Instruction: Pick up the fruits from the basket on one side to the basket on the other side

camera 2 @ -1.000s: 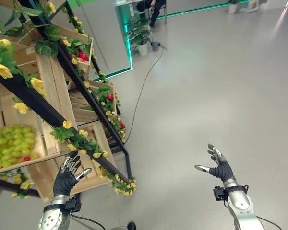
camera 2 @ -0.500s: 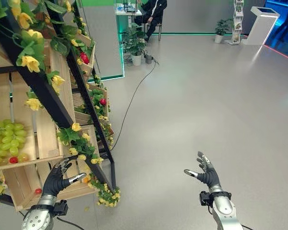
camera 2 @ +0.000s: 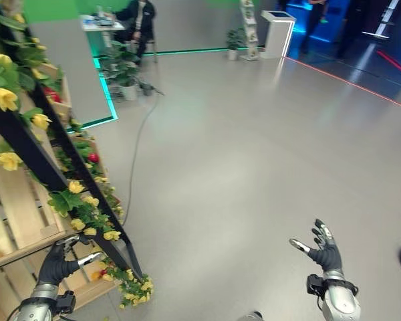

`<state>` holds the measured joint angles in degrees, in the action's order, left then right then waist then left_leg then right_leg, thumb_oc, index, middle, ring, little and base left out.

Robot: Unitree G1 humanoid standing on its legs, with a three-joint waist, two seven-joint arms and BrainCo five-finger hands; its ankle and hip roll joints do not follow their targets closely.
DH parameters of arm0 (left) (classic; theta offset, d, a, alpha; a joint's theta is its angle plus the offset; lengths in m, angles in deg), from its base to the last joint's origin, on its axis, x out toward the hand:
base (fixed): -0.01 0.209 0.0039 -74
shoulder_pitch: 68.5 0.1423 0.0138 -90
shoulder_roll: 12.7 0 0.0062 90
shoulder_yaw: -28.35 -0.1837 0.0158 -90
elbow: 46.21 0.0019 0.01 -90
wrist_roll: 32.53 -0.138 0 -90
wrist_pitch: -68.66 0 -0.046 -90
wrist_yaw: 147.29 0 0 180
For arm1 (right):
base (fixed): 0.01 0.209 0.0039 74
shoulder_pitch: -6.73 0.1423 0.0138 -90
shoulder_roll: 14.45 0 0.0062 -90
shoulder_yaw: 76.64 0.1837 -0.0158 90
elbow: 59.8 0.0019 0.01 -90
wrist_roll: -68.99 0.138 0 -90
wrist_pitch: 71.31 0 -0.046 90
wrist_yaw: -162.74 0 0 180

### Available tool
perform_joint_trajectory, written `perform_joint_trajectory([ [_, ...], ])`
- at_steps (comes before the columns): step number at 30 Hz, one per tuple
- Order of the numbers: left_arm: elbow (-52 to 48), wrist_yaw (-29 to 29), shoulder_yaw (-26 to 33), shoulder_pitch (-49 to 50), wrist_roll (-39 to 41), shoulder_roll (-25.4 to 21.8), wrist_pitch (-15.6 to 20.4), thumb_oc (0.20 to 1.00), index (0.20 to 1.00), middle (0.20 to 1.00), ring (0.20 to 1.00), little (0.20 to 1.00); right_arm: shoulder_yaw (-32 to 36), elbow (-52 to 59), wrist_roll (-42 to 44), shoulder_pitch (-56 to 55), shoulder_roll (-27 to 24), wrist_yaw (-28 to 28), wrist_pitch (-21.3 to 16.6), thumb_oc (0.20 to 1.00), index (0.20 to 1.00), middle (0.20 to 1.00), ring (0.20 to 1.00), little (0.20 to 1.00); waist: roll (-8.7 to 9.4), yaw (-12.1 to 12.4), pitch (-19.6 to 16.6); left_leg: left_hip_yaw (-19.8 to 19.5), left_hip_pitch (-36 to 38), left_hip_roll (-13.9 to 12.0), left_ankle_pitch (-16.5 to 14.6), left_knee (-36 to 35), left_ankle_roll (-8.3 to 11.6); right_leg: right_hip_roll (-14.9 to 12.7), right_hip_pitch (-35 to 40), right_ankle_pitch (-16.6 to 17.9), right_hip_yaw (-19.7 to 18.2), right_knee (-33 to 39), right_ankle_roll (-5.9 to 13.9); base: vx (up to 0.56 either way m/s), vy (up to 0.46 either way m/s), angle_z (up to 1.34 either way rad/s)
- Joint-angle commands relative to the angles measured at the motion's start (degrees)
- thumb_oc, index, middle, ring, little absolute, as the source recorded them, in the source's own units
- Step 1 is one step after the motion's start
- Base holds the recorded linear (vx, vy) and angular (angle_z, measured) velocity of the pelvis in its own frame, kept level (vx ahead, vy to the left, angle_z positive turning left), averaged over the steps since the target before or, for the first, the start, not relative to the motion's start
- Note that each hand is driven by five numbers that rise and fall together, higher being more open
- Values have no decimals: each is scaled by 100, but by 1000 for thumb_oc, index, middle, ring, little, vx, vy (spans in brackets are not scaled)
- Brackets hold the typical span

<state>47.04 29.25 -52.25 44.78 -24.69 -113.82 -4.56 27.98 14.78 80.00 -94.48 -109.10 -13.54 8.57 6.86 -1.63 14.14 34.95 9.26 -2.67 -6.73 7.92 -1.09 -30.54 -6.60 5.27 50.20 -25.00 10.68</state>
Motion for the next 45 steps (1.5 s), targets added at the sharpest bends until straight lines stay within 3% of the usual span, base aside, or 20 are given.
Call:
perform_joint_trajectory([
  [1, -1162, 195, -432, -879, 175, -1, 590, 1000, 1000, 1000, 1000, 1000, 38, -19, -93, 354, -465, 271, -377, 1000, 1000, 1000, 1000, 1000, -374, -280, -504, -452, 149, 383, -545, 73, -169, -503, 392, 1317, 343, 616, 432, -75, -179, 34],
  [2, -1161, 196, -440, -883, 182, 1, 591, 1000, 1000, 1000, 1000, 1000, 43, -30, -94, 357, -472, 274, -382, 1000, 1000, 1000, 1000, 1000, -382, -261, -508, -438, 154, 385, -533, 56, -163, -492, 381, 1327, 328, 631, 432, -58, -266, 27],
  [3, -1215, 153, -531, -977, 250, -72, 604, 1000, 1000, 1000, 1000, 1000, 116, -72, -245, 381, -624, 396, -335, 1000, 1000, 1000, 1000, 1000, -439, -260, -571, -179, 135, 262, -438, -54, -65, -810, 503, 1497, 421, 754, 432, -46, -185, -5],
  [4, -1208, 147, -545, -990, 249, -66, 605, 1000, 1000, 1000, 1000, 1000, 126, -73, -252, 382, -630, 402, -331, 1000, 1000, 1000, 1000, 1000, -447, -242, -570, -169, 137, 266, -431, -62, -60, -809, 491, 1503, 407, 756, 432, -35, -315, -54],
  [7, -1250, 50, -826, -1276, 215, -127, 621, 1000, 1000, 1000, 1000, 1000, 264, -269, -202, 365, -793, 523, -312, 1000, 1000, 1000, 1000, 1000, -369, -358, -709, 77, 194, 150, -527, 16, -2, -541, 484, 1158, 145, 786, 413, 54, -273, -123],
  [15, -1137, -66, -1061, -1692, 341, 55, 602, 1000, 1000, 1000, 1000, 1000, 318, -117, -357, 334, -987, 620, -343, 1000, 1000, 1000, 1000, 1000, -637, -651, -744, 398, 341, -261, -496, 130, 255, -380, 410, 698, -235, 752, 264, 65, -258, -111],
  [18, -1084, -109, -1012, -1784, 472, 137, 618, 1000, 1000, 1000, 1000, 1000, 267, 2, -419, 428, -1063, 655, -362, 1000, 1000, 1000, 1000, 1000, -738, -652, -681, 527, 338, -502, -560, 639, 371, -299, 460, 279, -216, 686, 41, 66, -267, -81],
  [19, -1045, -139, -988, -1850, 535, 162, 630, 1000, 1000, 1000, 1000, 1000, 202, 53, -365, 504, -1066, 655, -386, 1000, 1000, 1000, 1000, 1000, -804, -570, -599, 459, 210, -811, -263, 1267, 614, -59, 506, -158, -354, 722, -201, 51, -307, -111],
  [20, -1039, -139, -988, -1862, 537, 163, 632, 1000, 1000, 1000, 1000, 1000, 204, 49, -361, 514, -1070, 656, -387, 1000, 1000, 1000, 1000, 1000, -823, -549, -588, 467, 192, -880, -249, 1326, 663, -5, 498, -203, -361, 723, -237, 80, -277, -141],
  [22, -978, -202, -970, -1916, 635, 203, 617, 1000, 1000, 1000, 1000, 1000, 122, 88, -360, 548, -1095, 651, -408, 1000, 1000, 1000, 1000, 1000, -900, -354, -485, -214, -80, -1033, 426, 1895, 1041, 312, 582, -514, -570, 819, -453, 103, -183, -153],
  [24, -953, -217, -917, -1872, 710, 315, 582, 1000, 1000, 1000, 1000, 1000, 62, 130, -336, 532, -1064, 637, -375, 1000, 1000, 1000, 1000, 1000, -838, -154, -410, -1092, -551, -619, 156, 1825, 1011, 522, 699, -584, -877, 1131, -470, 155, -155, -101],
  [25, -936, -255, -903, -1885, 679, 351, 587, 1000, 1000, 1000, 1000, 1000, 67, 119, -281, 528, -1067, 602, -387, 1000, 1000, 1000, 1000, 1000, -787, -91, -375, -1345, -759, -492, 51, 1591, 920, 599, 730, -554, -1002, 1230, -438, 136, -102, -69],
  [27, -872, -315, -875, -1961, 625, 364, 604, 1000, 1000, 1000, 1000, 1000, 111, 162, -252, 513, -1095, 597, -411, 1000, 1000, 1000, 1000, 1000, -750, -110, -317, -1418, -846, -634, 19, 1160, 792, 682, 681, -578, -1197, 1209, -368, 93, -29, -70],
  [29, -826, -361, -901, -2030, 557, 403, 600, 1000, 1000, 1000, 1000, 1000, 99, 161, -217, 521, -1097, 585, -426, 1000, 1000, 1000, 1000, 1000, -740, 40, -319, -2018, -1162, -306, 40, 912, 775, 834, 723, -608, -1499, 1298, -351, 204, -2, -58],
  [31, -827, -394, -918, -2000, 508, 482, 601, 1000, 1000, 1000, 1000, 1000, -44, 136, -228, 582, -1066, 560, -472, 1000, 1000, 1000, 1000, 1000, -731, 227, -328, -2774, -1376, 12, 356, 377, 750, 1075, 694, -571, -1887, 1436, -395, 208, 20, -93],
  [34, -752, -387, -971, -1987, 507, 553, 603, 1000, 1000, 1000, 1000, 1000, -218, 82, -264, 684, -1098, 521, -488, 1000, 1000, 1000, 1000, 1000, -774, 374, -276, -3591, -1621, -33, 862, -170, 878, 1355, 731, -623, -2438, 1563, -353, 187, 60, -135],
  [37, -732, -377, -979, -1998, 484, 501, 620, 1000, 1000, 1000, 1000, 1000, -472, 65, -287, 955, -1139, 465, -495, 1000, 1000, 1000, 1000, 1000, -836, 482, -291, -4384, -1714, 62, 1055, -493, 928, 1621, 710, -602, -2970, 1780, -312, 134, 85, -130],
  [39, -730, -364, -960, -1991, 505, 513, 629, 1000, 1000, 1000, 1000, 1000, -557, 98, -324, 1010, -1125, 416, -487, 1000, 1000, 1000, 1000, 1000, -835, 470, -313, -4496, -1666, 110, 1002, -505, 916, 1697, 680, -566, -3157, 1877, -298, 84, 133, -129],
  [40, -689, -278, -938, -1993, 607, 557, 619, 1000, 1000, 1000, 1000, 1000, -724, 173, -394, 1073, -1060, 305, -484, 1000, 1000, 1000, 1000, 1000, -795, 448, -368, -4583, -1551, 221, 792, -445, 803, 1844, 600, -435, -3568, 2118, -248, 139, 243, -109],
  [45, -721, -193, -890, -1948, 587, 395, 593, 1000, 1000, 1000, 1000, 1000, -823, 222, -411, 1047, -841, 199, -452, 1000, 1000, 1000, 1000, 1000, -552, 351, -419, -3852, -1420, 287, 622, -497, 535, 1859, 375, 32, -3967, 2595, -66, 75, 239, -164],
])
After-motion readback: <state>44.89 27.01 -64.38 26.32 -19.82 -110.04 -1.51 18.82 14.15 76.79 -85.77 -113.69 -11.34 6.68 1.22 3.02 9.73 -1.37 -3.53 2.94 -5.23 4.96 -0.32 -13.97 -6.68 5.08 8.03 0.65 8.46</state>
